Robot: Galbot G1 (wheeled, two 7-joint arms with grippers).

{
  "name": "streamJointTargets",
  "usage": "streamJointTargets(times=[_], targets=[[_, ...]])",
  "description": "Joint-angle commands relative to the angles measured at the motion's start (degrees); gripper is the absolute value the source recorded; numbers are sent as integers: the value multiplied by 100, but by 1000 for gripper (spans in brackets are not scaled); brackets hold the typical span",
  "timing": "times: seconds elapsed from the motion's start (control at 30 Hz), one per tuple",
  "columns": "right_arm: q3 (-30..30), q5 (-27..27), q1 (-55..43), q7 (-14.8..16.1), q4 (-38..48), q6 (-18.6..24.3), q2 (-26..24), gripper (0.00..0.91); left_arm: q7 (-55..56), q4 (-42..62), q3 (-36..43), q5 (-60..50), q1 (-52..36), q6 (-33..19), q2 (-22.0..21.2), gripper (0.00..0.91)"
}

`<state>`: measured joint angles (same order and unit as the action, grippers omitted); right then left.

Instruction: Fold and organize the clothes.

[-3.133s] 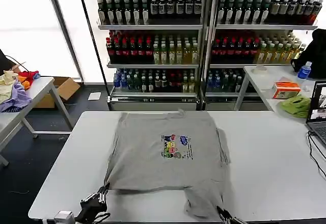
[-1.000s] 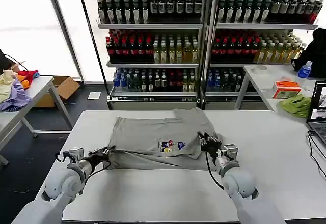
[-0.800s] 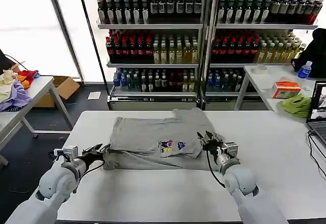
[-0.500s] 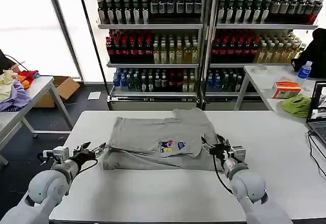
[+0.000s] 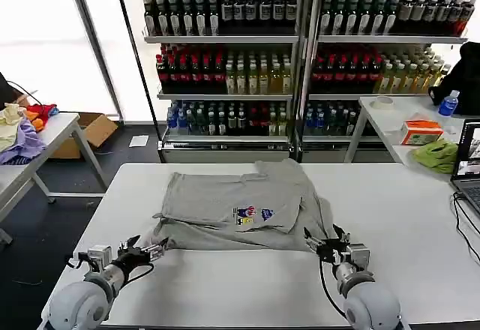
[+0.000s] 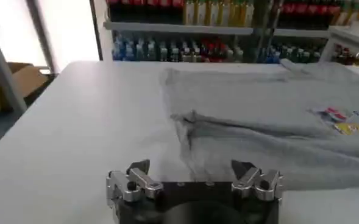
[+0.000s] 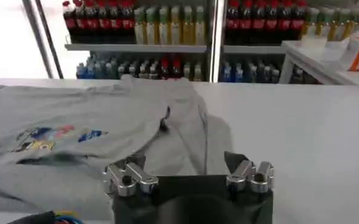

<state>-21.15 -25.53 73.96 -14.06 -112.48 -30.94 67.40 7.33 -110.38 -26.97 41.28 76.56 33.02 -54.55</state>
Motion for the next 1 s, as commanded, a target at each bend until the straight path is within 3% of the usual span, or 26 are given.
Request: streamJointTargets(times=[0.03, 0.37, 0.67, 1.0], targets=[[-13, 42, 178, -153, 107, -29, 43, 0, -41, 86, 34, -23, 150, -24, -173, 10], [-66, -206, 199, -229, 104, -93, -7, 0, -150, 312, 27, 100, 40, -132, -165, 10], [-166, -327, 252, -85, 1, -61, -100, 0, -197, 140, -113, 174, 209, -213, -15, 20], [-425, -439, 1222, 79, -828, -110, -270, 0, -238, -790, -631, 147, 1250, -136, 79, 10]])
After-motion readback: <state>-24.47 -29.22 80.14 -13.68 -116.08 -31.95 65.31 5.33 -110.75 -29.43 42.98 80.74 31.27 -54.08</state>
